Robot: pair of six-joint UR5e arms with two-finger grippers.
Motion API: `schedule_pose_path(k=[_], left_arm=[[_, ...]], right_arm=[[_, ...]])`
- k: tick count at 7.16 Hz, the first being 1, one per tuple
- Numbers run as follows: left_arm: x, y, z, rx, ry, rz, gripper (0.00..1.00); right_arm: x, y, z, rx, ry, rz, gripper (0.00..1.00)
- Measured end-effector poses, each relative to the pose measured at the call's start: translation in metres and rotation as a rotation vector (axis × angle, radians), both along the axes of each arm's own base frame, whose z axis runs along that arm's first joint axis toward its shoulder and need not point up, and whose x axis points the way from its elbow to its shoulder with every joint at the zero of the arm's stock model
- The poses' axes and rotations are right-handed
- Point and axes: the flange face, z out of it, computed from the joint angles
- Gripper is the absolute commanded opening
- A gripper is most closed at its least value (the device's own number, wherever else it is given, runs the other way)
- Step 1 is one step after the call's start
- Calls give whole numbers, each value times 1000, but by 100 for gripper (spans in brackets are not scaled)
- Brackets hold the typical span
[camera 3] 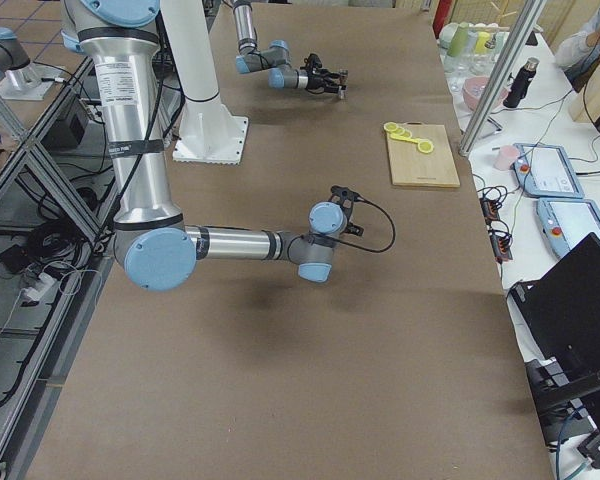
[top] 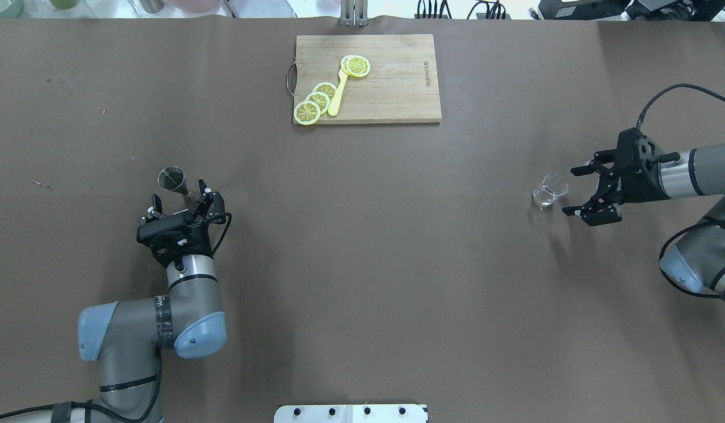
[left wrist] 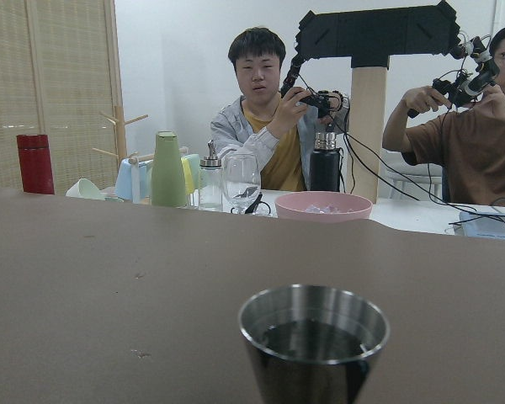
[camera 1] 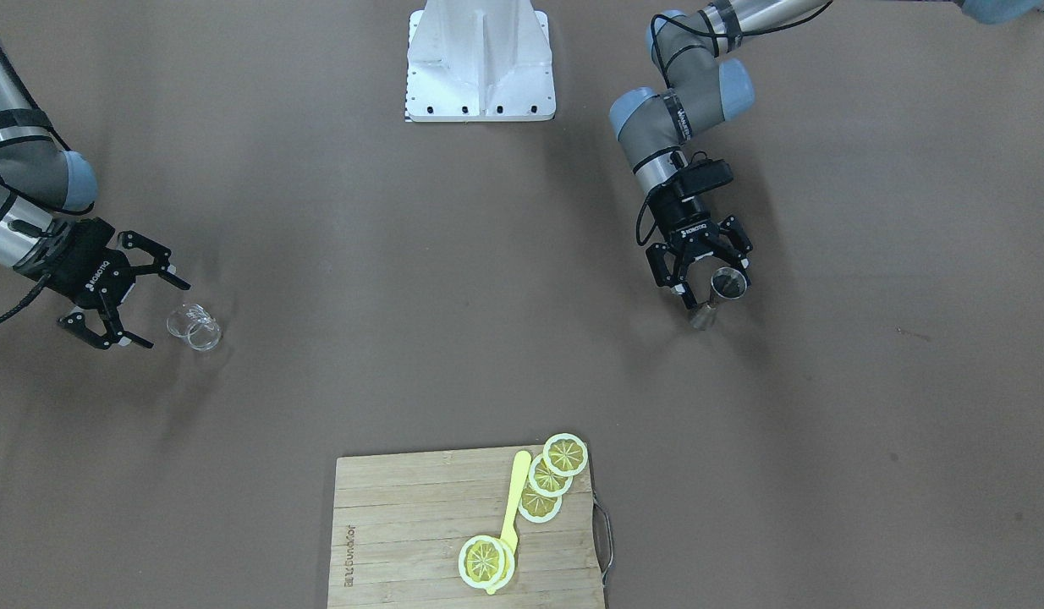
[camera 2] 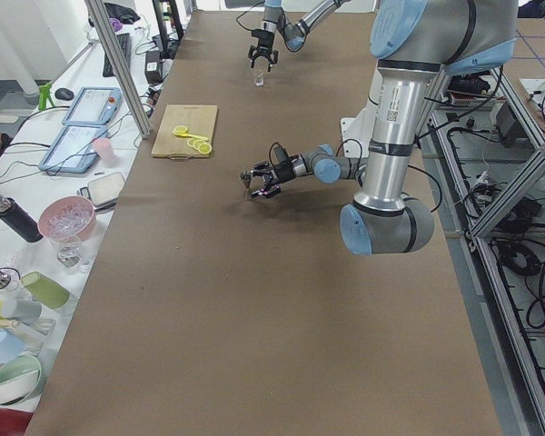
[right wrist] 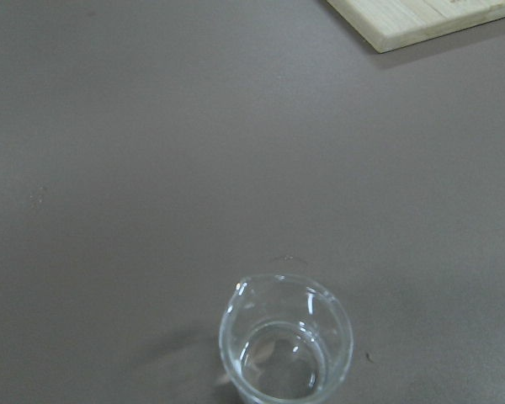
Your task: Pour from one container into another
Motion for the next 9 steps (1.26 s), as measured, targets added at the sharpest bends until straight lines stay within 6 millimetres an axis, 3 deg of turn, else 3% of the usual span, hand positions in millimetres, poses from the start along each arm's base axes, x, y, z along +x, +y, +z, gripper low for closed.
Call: schedule_pose_path(k=[5, 9], left_arm=[[12, -6, 11, 24, -54, -13, 70], [13, -7, 14, 28, -66, -16, 43]], right_arm=[[-6, 0, -3, 0, -4, -10, 100], [-6, 0, -4, 2, -7, -13, 100]])
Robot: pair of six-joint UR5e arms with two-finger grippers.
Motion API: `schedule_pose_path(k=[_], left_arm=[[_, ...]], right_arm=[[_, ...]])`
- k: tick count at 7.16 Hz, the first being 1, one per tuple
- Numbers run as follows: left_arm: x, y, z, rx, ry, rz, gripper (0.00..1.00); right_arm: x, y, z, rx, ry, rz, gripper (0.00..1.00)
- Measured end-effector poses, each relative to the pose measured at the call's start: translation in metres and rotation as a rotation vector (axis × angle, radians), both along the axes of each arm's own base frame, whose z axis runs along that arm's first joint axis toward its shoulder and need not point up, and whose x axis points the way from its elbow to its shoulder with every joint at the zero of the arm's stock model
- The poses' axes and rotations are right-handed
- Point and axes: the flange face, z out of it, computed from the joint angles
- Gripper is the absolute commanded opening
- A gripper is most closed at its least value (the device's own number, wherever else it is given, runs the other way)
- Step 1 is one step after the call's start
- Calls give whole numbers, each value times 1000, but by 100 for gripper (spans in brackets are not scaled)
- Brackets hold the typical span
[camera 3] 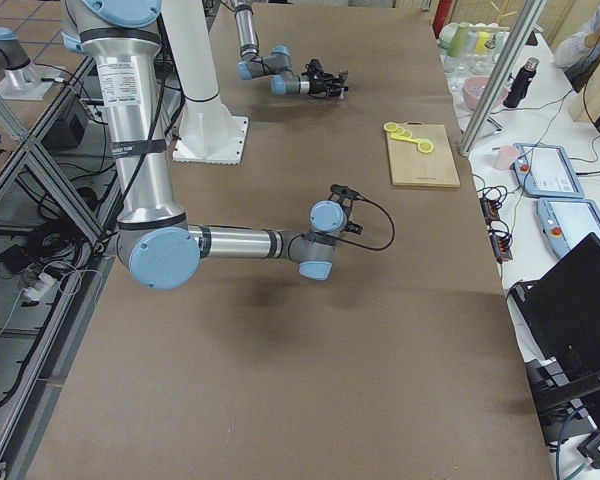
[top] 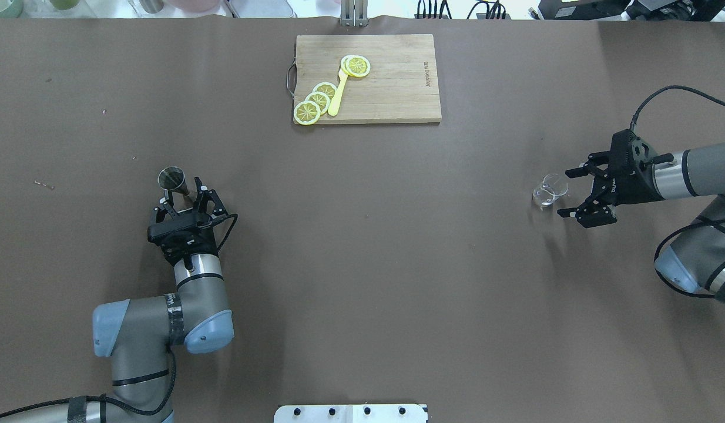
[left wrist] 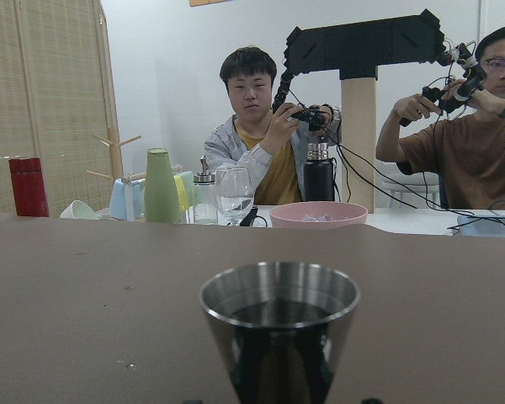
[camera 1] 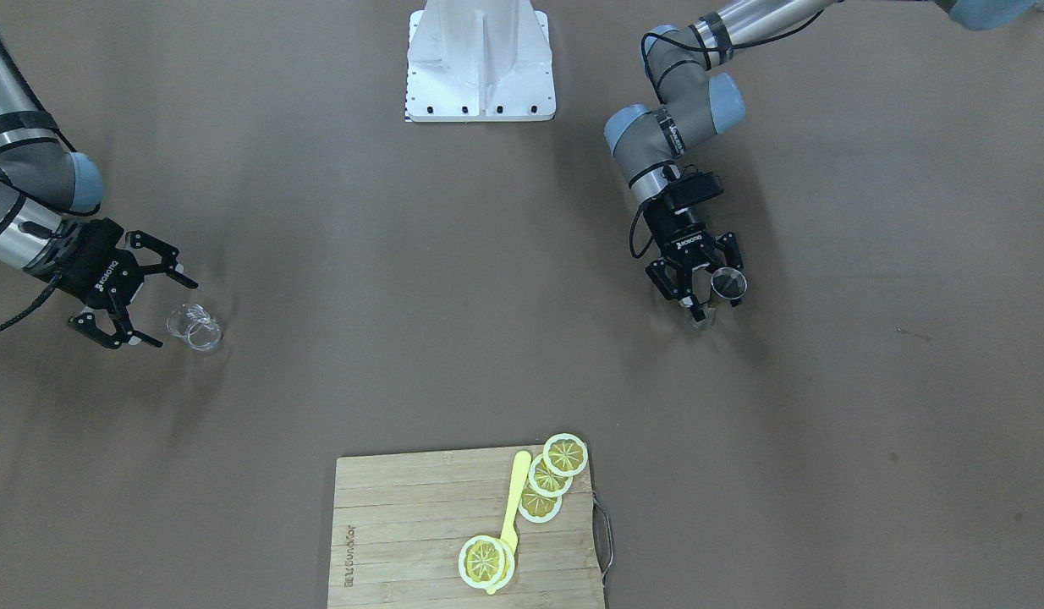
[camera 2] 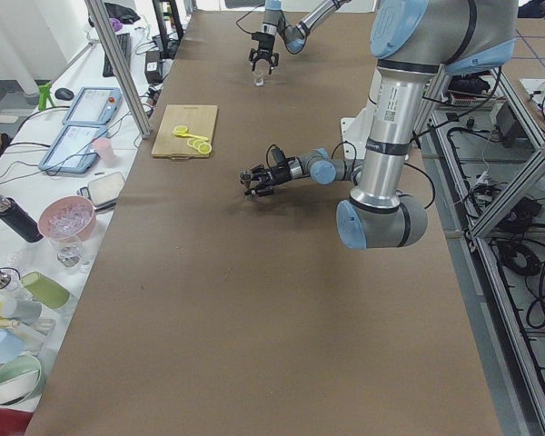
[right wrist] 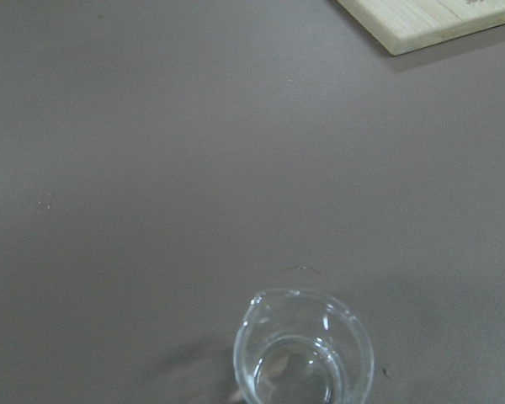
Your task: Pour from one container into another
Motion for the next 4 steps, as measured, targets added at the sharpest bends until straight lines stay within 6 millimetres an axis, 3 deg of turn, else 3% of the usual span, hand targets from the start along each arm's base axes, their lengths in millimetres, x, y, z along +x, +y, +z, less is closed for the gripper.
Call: schedule_pose_path(k=[4], left_arm=[[-2, -3, 1, -3, -11, -2, 1]], right_arm=[[1, 5, -7, -9, -21, -42, 100]])
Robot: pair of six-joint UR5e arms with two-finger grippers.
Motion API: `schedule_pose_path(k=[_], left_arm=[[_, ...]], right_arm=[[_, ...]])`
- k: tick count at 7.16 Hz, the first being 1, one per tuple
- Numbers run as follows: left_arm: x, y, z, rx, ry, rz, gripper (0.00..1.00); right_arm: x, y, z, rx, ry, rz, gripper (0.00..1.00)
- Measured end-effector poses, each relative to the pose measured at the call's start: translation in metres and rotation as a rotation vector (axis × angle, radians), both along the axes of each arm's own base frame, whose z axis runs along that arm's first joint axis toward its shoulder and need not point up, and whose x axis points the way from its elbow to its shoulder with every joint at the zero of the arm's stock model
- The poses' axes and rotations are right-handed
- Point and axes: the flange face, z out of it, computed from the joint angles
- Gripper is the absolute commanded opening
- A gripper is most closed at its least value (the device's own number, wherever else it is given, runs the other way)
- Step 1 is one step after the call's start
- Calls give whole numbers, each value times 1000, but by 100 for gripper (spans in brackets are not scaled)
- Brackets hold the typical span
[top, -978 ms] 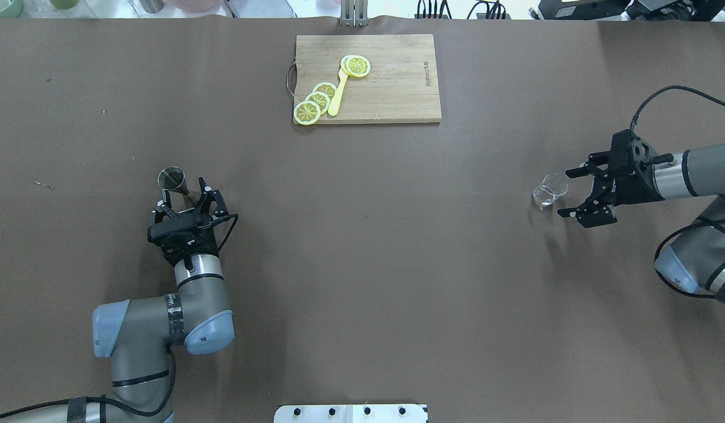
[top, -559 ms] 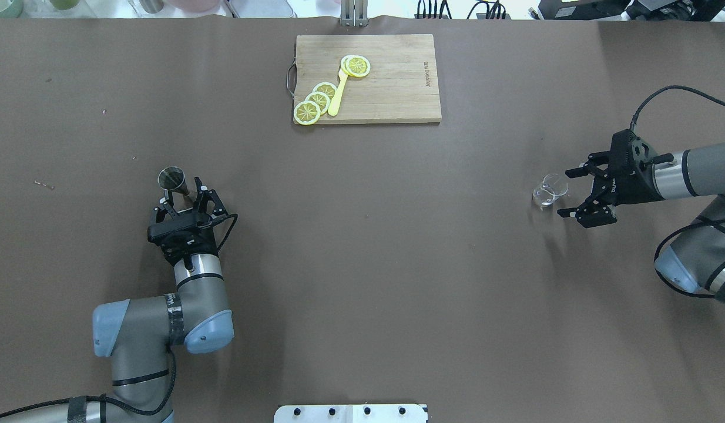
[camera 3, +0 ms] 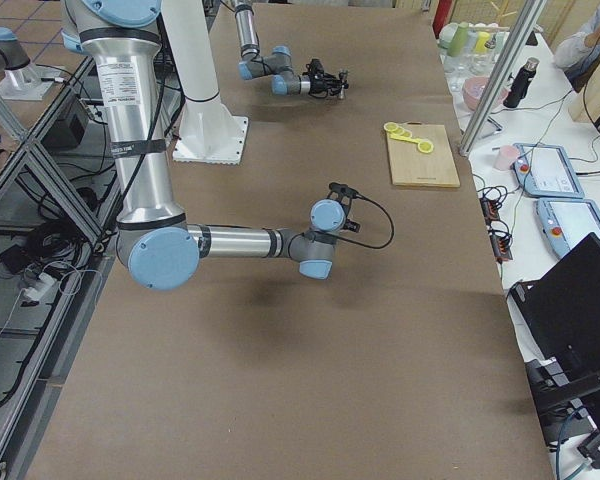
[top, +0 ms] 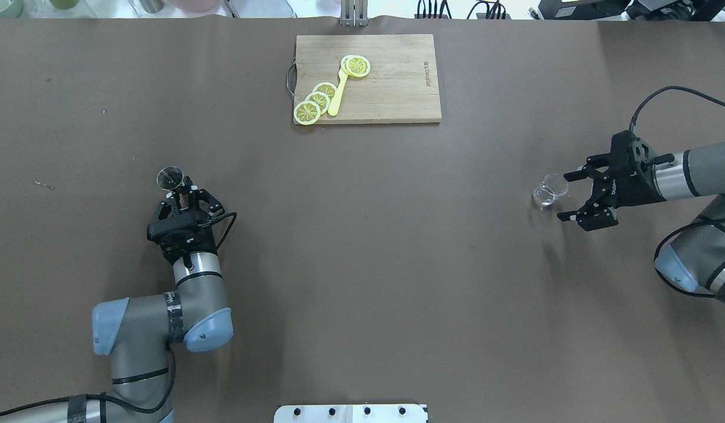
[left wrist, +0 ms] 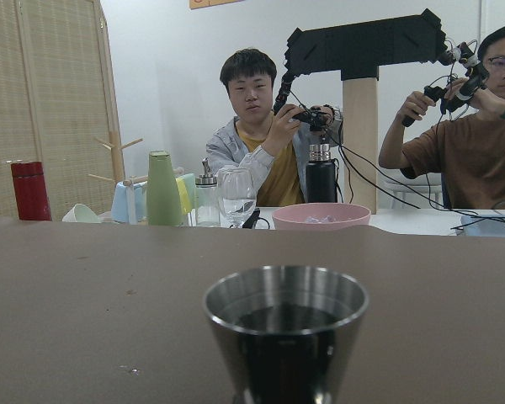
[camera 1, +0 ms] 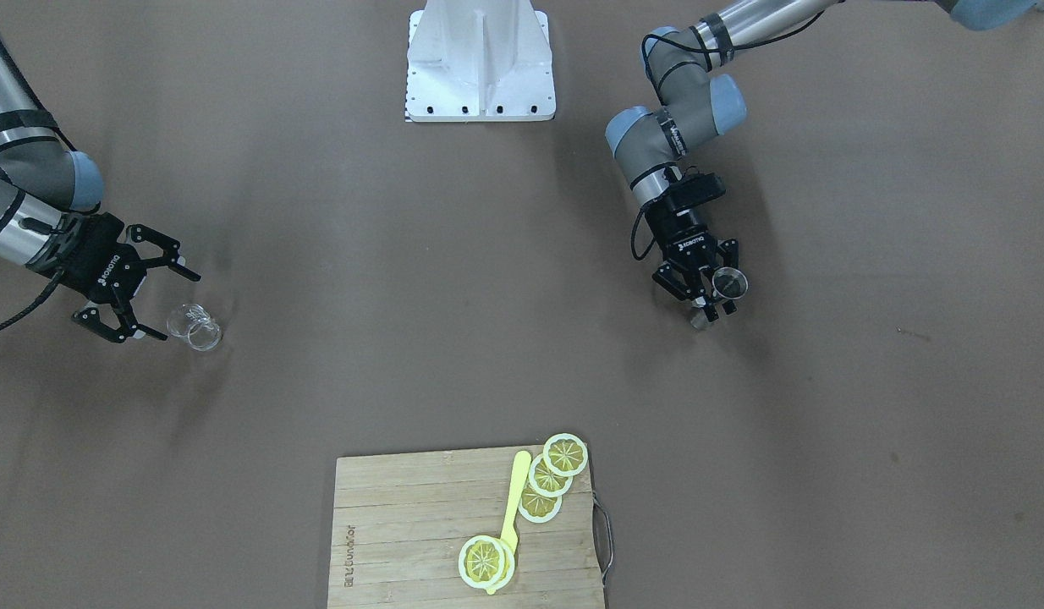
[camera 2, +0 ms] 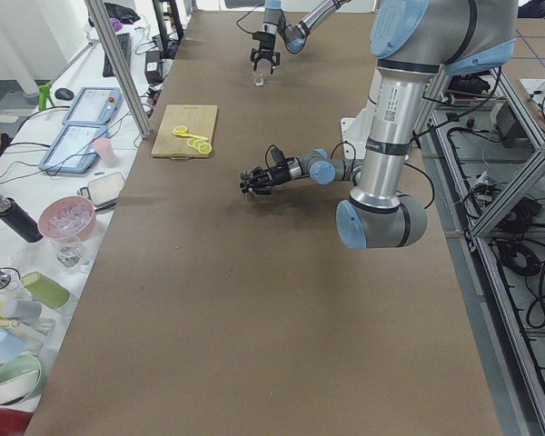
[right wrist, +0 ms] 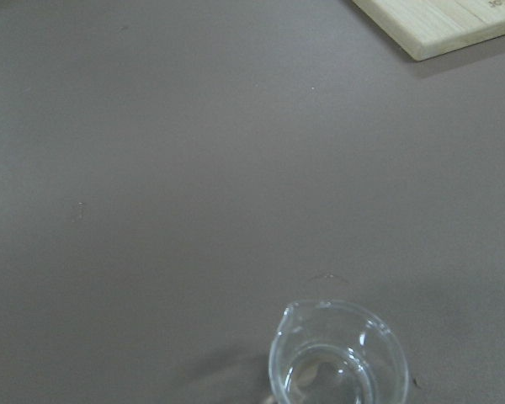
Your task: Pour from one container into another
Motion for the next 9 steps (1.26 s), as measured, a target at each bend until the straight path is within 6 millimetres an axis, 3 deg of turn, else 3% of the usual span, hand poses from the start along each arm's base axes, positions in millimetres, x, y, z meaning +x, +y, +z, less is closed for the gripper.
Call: schedule_pose_path(k=[2, 5, 7, 9], left_arm=[[-5, -4, -7, -7, -34, 13, 0], [-29, -24, -39, -9, -73, 23, 0], [-50, -43, -68, -7, -56, 58, 0], [-57, -50, -107, 39, -40, 177, 0]], right_arm=[[2, 5, -3, 1, -17, -17, 100], [8, 12, 17, 1, -14, -18, 100], [7, 8, 25, 3, -6, 7, 100], [4, 0, 24, 8, -2, 48, 99]])
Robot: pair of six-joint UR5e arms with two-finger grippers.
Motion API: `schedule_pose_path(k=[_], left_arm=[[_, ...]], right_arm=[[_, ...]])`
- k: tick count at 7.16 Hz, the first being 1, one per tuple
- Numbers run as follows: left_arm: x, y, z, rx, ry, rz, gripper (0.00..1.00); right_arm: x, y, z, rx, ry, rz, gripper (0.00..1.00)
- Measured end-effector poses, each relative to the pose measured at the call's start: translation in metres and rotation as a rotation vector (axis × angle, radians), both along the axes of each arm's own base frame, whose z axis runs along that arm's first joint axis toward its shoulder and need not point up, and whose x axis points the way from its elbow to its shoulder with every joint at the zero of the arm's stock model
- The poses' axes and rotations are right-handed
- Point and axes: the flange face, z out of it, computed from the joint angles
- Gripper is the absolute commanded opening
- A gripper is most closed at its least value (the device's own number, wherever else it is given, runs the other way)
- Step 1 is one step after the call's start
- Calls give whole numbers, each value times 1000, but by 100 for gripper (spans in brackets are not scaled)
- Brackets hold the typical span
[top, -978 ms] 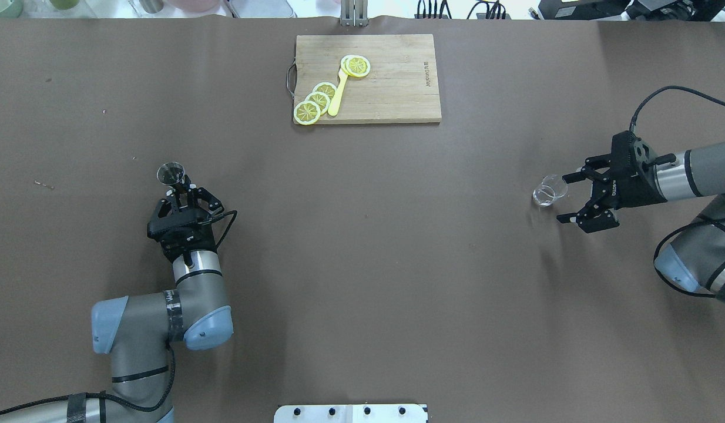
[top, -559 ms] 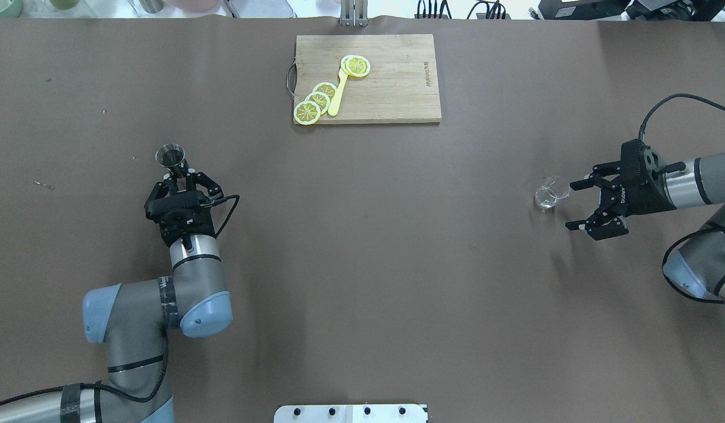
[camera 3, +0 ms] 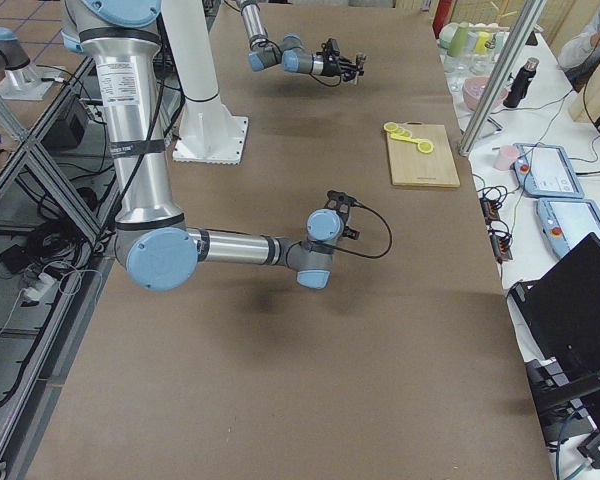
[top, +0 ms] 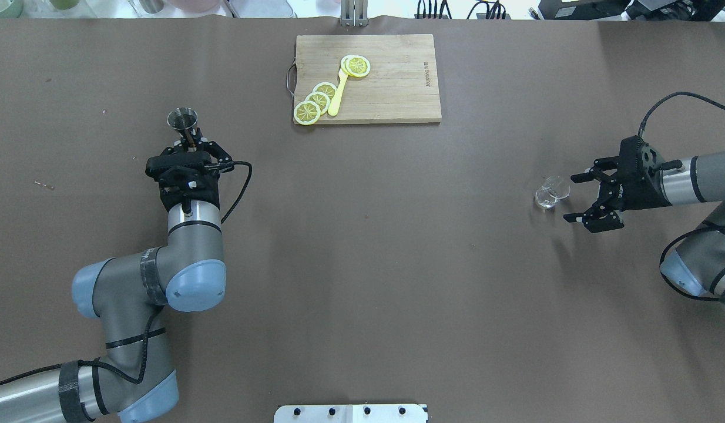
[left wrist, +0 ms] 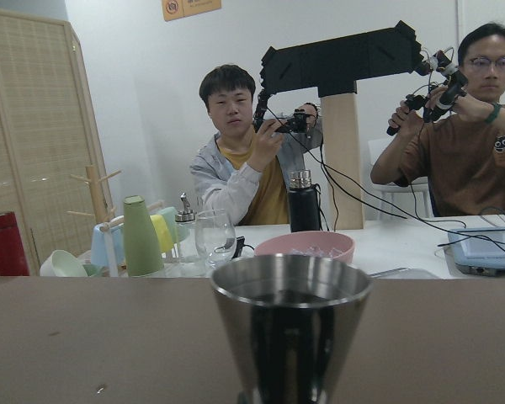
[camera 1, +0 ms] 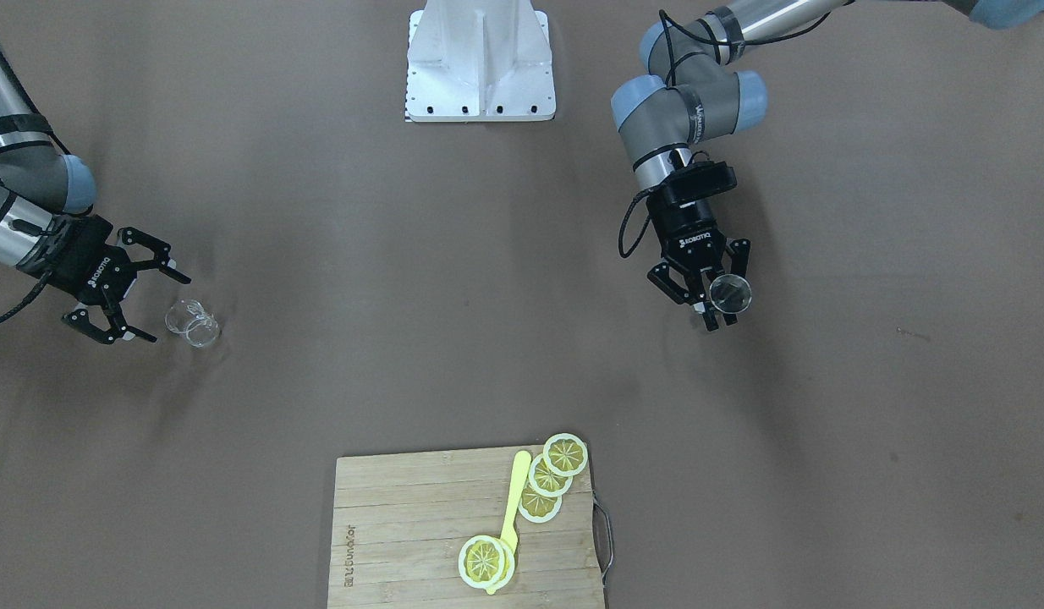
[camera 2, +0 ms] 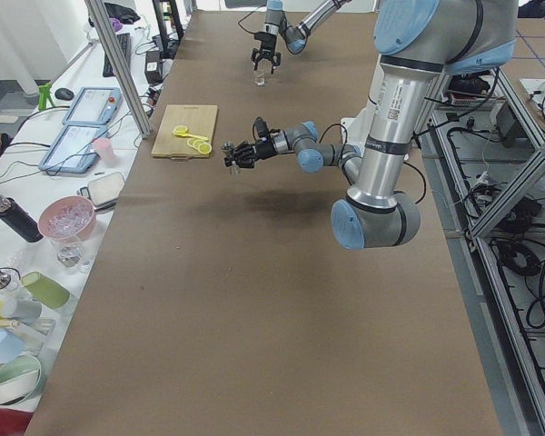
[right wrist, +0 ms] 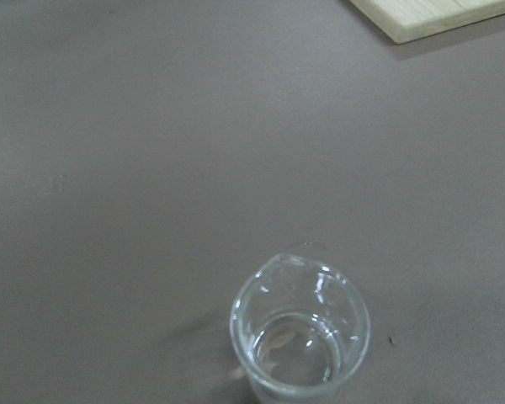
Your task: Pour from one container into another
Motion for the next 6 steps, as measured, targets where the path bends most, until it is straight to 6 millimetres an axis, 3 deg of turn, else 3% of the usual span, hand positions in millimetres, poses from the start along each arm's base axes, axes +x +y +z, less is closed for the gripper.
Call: schedule_pose_path(k=[4, 6], left_arm=[[11, 1, -65, 132, 15, 218, 0], [34, 1, -80, 236, 19, 327, 0]], right_arm=[[-5, -13, -4, -2, 3, 57, 94], [-10, -19, -8, -15, -3, 65, 94]])
